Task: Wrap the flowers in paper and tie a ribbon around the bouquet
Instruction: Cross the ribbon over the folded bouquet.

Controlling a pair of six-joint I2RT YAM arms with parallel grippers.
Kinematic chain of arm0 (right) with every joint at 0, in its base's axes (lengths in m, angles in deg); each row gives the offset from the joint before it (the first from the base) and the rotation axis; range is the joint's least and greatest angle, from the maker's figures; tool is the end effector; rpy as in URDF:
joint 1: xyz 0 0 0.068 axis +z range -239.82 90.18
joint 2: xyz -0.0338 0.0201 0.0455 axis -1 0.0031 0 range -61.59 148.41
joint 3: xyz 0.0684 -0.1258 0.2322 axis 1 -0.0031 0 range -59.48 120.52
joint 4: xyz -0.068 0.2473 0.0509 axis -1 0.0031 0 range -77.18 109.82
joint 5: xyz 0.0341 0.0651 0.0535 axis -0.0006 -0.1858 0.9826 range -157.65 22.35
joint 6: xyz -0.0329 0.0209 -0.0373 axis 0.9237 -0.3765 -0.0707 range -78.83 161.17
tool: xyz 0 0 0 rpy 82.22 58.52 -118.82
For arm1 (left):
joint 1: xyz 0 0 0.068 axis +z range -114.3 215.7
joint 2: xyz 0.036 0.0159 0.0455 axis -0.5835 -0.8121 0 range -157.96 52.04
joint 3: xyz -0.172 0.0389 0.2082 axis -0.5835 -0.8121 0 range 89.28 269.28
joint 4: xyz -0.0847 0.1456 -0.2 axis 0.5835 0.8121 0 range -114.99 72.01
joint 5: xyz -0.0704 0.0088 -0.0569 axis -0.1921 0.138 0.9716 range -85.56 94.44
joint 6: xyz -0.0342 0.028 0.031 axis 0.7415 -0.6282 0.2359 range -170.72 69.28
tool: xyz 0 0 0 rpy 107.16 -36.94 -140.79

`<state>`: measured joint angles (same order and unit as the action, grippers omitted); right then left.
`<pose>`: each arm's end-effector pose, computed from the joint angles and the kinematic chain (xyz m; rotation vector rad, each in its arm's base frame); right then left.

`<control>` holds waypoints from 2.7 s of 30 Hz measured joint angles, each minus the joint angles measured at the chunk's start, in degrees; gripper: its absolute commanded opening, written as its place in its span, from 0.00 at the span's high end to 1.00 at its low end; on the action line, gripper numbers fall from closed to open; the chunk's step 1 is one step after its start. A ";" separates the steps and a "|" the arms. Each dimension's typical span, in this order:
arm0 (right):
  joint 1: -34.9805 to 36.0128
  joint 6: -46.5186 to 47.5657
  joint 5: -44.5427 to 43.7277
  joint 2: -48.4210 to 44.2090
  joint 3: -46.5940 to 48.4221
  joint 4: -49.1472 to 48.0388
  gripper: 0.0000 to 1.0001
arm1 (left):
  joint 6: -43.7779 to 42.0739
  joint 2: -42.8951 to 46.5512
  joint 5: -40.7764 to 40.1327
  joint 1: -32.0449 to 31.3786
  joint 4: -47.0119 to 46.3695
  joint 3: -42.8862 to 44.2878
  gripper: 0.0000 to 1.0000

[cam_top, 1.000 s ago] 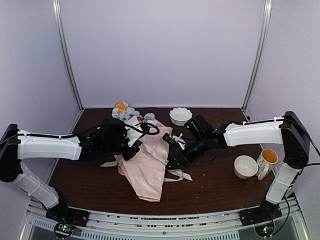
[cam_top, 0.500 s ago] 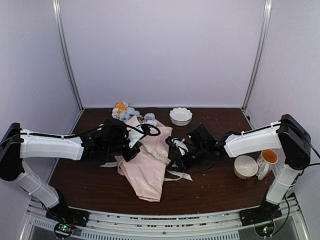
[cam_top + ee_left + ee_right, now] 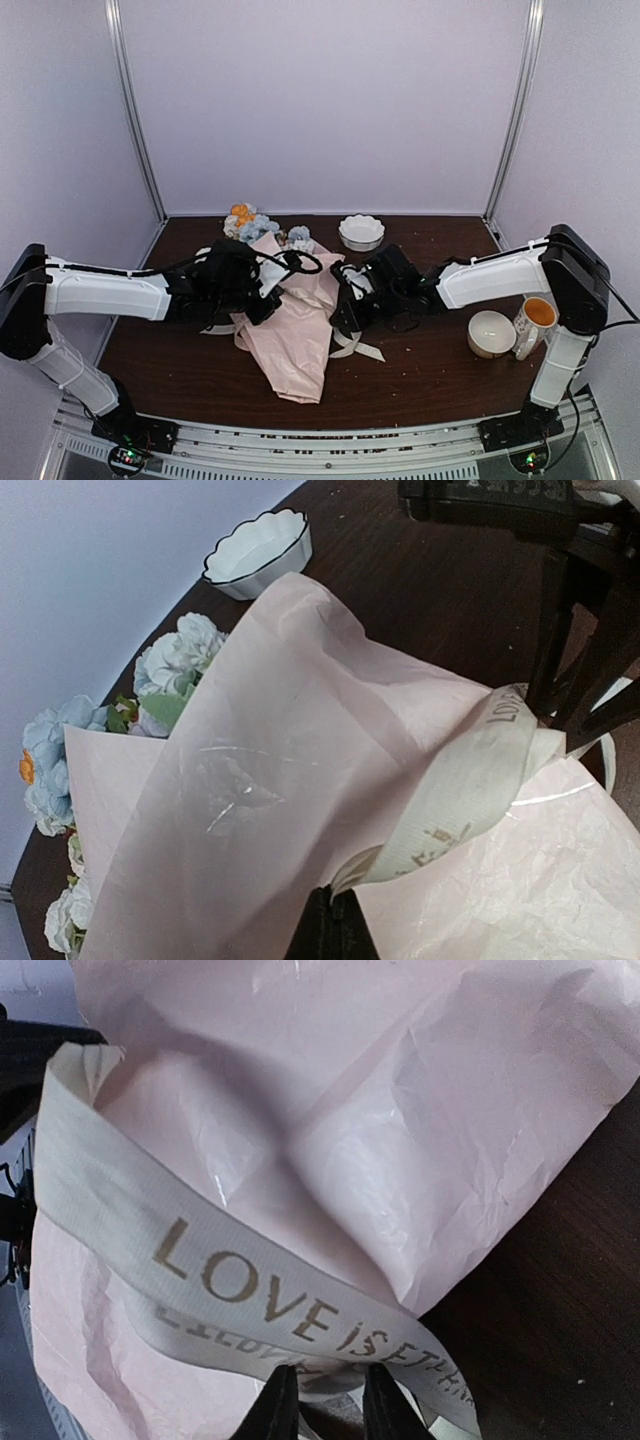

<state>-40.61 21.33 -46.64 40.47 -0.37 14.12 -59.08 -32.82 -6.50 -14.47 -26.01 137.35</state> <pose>0.2335 0.2901 0.1737 -0.8251 2.3743 0.9821 0.2082 -0.2390 0.2141 0.9754 1.9601 -0.2036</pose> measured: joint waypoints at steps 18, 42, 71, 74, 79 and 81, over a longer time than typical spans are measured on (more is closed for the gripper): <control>0.00 -0.55 2.38 4.11 7.23 -1.51 0.63 | 1.44 -0.68 -0.26 0.00 -0.02 0.04 1.00; 1.20 -1.01 -2.75 2.23 3.39 -5.84 0.63 | 2.91 -3.76 -1.07 1.01 0.94 1.11 1.00; 2.58 0.66 -2.86 5.16 7.50 -3.61 1.00 | 3.85 -3.76 -0.31 2.21 1.09 1.11 1.00; 2.58 0.61 -2.86 5.16 7.72 -2.71 1.00 | 4.02 -3.74 0.92 2.54 1.16 1.11 0.76; 2.49 0.63 -1.68 5.11 7.89 -1.46 1.00 | 5.25 -2.05 3.91 3.26 3.96 1.18 0.34; 2.27 0.83 -1.07 5.05 8.04 -0.61 1.00 | 6.43 0.11 5.07 3.65 5.97 1.22 0.29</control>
<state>-38.34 22.17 -47.71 45.52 7.67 13.51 -52.66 -32.71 -1.43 -10.82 -20.04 138.58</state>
